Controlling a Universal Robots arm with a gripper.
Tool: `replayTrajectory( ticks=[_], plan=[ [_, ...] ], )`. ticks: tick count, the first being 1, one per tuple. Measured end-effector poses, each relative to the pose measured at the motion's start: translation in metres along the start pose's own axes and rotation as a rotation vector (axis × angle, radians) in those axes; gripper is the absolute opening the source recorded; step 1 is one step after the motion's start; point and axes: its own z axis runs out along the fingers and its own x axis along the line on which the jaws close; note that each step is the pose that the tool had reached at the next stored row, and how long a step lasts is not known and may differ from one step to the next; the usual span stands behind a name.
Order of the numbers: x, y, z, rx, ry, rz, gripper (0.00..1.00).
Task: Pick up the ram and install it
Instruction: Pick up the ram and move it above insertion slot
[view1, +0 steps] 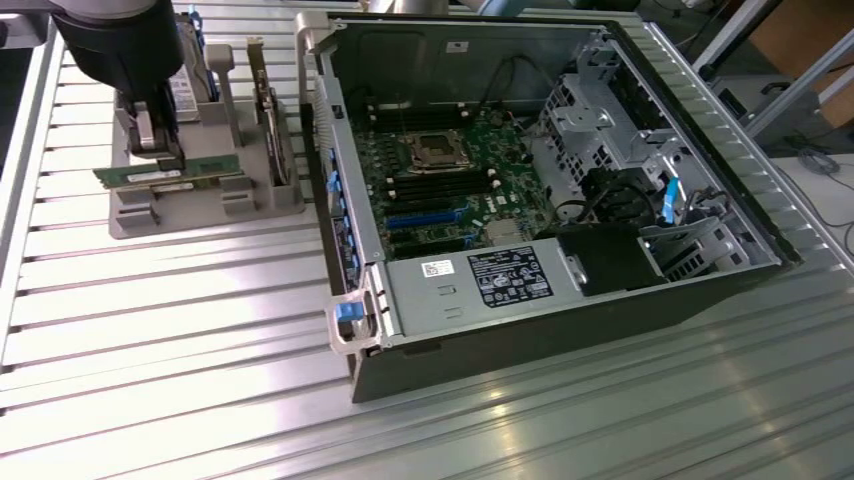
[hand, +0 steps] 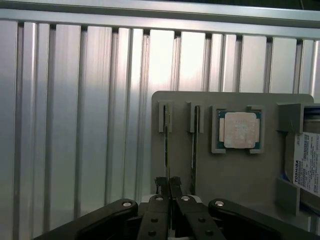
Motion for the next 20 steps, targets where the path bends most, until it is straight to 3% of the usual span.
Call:
replayTrajectory(
  ticks=[20],
  plan=[
    [0.0, 0.0005, -0.014, 0.0, 0.0, 0.0, 0.12]
  ],
)
